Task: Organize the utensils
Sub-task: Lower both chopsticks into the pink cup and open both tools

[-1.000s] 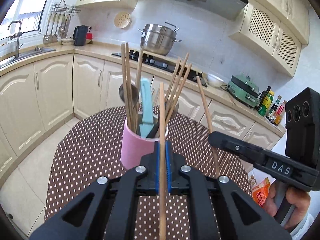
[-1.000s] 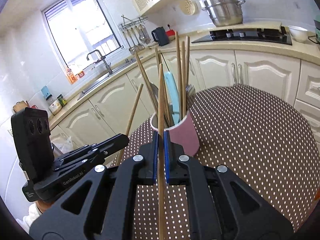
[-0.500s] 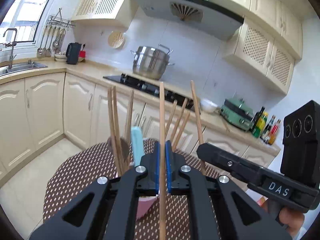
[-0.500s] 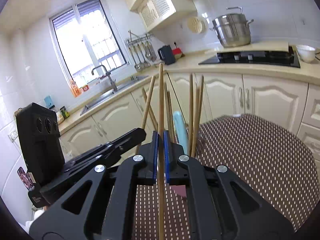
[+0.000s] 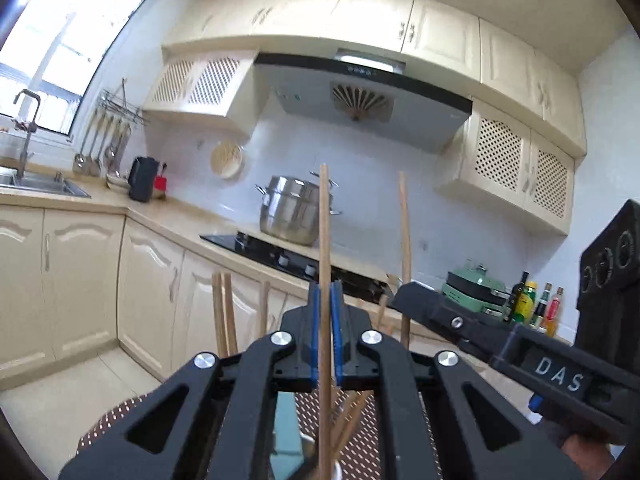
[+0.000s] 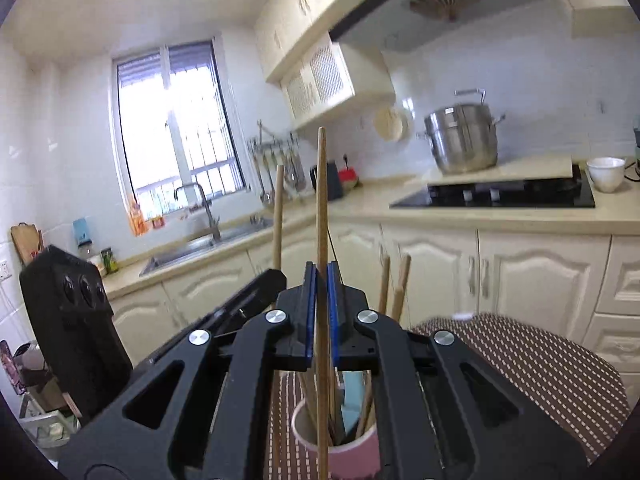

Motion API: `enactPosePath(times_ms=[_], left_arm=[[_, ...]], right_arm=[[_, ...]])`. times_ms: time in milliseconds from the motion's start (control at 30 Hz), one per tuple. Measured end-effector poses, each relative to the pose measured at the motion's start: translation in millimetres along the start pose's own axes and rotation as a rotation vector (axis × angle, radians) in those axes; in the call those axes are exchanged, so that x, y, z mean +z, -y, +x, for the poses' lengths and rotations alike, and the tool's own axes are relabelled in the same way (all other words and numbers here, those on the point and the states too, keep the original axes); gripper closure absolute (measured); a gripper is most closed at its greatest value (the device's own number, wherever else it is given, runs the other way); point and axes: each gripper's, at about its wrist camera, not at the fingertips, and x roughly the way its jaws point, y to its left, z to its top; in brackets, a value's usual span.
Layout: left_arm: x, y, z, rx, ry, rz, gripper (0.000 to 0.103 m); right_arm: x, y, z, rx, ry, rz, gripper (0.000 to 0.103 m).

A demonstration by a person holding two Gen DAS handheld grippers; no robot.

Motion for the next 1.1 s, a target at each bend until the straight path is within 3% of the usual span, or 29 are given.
enactPosePath(times_ms=[100,367,867,1100], left_arm=[[-2.4,-4.3,5.3,0.009,0.038,0.003,0.097],[-18.0,-17.7,25.8,0.041,0.061,0.023,0.097],[-50.2,-28.4,0.9,0.088,-0.051,0.067,0.097],[-61.5,-19.0,-19.8,0.069,-0.115,0.09,0.097]], right_arm=[[-4.7,2.1,8.8,-0.001,0.044,-0.006,0.097],[-24.6,20.1,34.5,0.004,0.037,0.01,0.097],[-47.4,14.7,11.0,-0.017,-0.008,-0.066,0.097],[-63.6,14.0,-0.1,-0.046,-0.06,-0.091,0.097]])
